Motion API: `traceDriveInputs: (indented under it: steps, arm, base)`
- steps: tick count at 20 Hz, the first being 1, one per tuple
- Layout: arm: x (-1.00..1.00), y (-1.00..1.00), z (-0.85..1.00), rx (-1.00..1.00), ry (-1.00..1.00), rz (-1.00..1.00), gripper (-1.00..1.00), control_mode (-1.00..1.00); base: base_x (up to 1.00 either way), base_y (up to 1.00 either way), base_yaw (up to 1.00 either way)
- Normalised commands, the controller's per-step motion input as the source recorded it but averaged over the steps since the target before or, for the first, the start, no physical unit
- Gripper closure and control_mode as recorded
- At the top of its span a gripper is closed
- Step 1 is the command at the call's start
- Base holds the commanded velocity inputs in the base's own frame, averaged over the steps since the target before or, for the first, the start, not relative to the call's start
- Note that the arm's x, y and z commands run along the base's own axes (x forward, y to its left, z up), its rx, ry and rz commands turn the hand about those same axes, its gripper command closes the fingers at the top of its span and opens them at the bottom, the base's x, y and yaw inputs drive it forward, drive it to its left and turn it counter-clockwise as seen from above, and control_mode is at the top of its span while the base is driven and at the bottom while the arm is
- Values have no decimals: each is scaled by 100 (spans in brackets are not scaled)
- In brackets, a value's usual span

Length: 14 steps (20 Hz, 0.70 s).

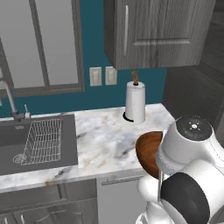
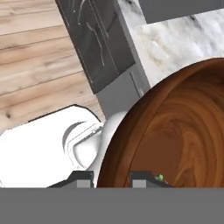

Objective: Pick the eggplant from the cabinet and place it in the bowl. Then pick the bowl and place it in the sink. Then turn on the sink facuet.

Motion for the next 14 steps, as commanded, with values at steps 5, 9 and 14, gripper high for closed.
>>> traceDriveInputs:
  steps: [5, 9, 14]
  arm:
    - [0, 0, 0, 0, 0, 0, 100, 100]
    - [0, 0, 0, 0, 0, 0, 100, 100]
    - [0, 0, 0, 0, 0, 0, 100, 100]
  base:
    - [-15, 98, 3]
    - [0, 100, 2]
    - [1, 100, 2]
